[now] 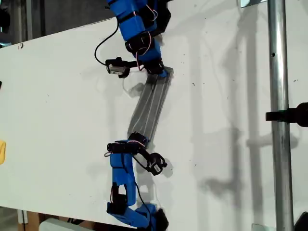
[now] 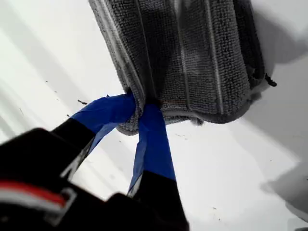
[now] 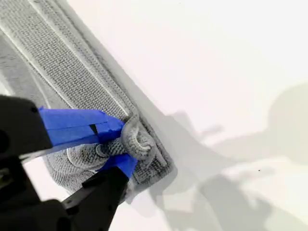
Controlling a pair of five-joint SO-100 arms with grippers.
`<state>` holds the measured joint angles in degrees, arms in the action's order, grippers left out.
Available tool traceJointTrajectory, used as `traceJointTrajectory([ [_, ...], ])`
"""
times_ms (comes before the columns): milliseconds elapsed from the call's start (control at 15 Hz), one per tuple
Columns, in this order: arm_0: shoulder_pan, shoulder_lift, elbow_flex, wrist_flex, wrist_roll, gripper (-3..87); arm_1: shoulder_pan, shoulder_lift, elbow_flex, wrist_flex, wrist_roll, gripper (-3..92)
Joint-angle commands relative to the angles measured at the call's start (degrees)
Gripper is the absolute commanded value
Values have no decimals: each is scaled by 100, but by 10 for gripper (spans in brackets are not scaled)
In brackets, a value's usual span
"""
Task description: Grasp corners of a towel and fold twice.
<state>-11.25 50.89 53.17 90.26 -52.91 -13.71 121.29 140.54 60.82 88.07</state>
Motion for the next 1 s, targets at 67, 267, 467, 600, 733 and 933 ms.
traceJointTrajectory([
  [67, -352, 70, -97, 167, 114, 147, 176, 35, 35, 62, -176, 120],
  [267, -545, 923, 167, 545, 229, 302, 255, 1310, -9, 1591, 44, 362],
  [467, -747, 2646, 1371, 589, 185, 264, 0, 3322, -9, 3243, 879, 352],
  [600, -826, 4245, 2654, 563, 97, 202, -457, 3762, 70, 3366, 1608, 377],
  [733, -606, 6091, 4078, 404, -510, 102, -1055, 3841, 97, 3366, 2672, 406],
  [933, 299, 9281, 6653, -141, -1951, -21, -1459, 3990, 193, 3322, 3120, 394],
])
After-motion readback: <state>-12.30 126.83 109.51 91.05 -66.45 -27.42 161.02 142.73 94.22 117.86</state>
